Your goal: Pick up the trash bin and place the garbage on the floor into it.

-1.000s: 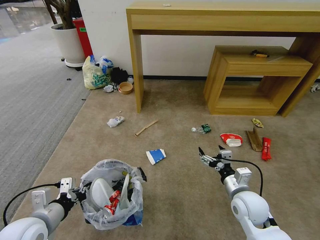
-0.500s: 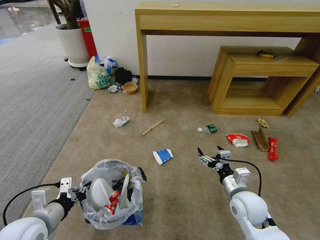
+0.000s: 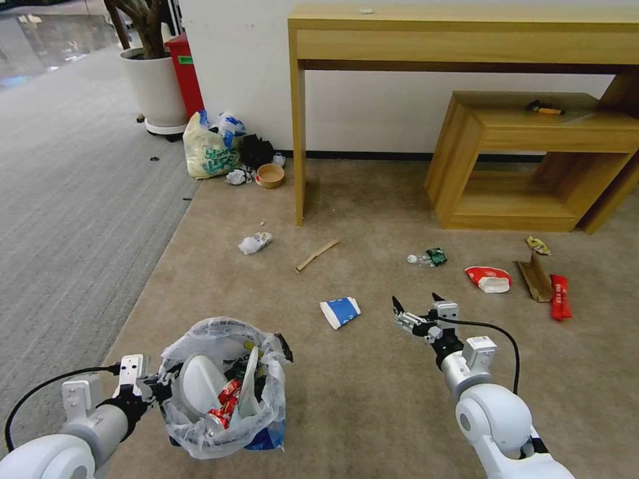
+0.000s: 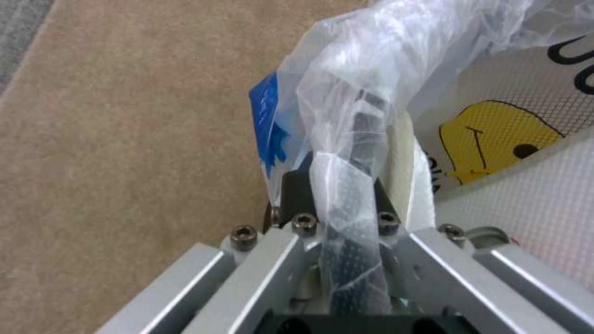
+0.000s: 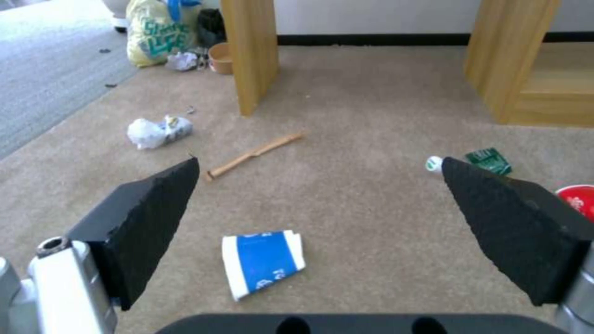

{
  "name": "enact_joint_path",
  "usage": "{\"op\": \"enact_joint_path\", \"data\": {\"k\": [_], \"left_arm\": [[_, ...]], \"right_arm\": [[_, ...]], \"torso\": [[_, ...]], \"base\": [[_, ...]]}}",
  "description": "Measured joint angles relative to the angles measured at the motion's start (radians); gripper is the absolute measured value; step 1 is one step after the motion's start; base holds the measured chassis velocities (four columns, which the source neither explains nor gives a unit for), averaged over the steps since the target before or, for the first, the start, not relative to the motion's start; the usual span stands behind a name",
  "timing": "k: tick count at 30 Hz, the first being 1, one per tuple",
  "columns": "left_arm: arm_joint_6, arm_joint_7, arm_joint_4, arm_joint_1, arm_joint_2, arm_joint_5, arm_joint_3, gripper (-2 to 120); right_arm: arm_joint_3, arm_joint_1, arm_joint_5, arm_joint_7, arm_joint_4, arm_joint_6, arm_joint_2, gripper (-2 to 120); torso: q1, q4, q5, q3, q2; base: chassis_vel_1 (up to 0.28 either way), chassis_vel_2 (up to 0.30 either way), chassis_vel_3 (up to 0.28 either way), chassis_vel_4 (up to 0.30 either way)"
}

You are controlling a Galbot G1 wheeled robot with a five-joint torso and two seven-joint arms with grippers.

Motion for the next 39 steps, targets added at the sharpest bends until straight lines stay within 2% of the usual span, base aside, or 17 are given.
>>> {"op": "enact_joint_path", "data": {"k": [17, 39], "left_arm": [[0.0, 0.006, -0.001, 0.001, 0.003, 0.004, -0.003, 0], [0.0, 0.007, -0.007, 0.005, 0.0, 0.009, -0.003, 0]], "right_arm": [[0.004, 0.0, 0.016, 0.007, -0.003, -0.003, 0.005, 100], [0.002, 0.005, 0.016, 0.012, -0.017, -0.001, 0.002, 100]], "torso": [[0.0, -0.0001, 0.0002, 0.0, 0.0], [0.0, 0.0001, 0.0, 0.0, 0.0]], "base": [[0.064, 0.064, -0.06, -0.068], [-0.077, 0.082, 0.083, -0.081]]}}
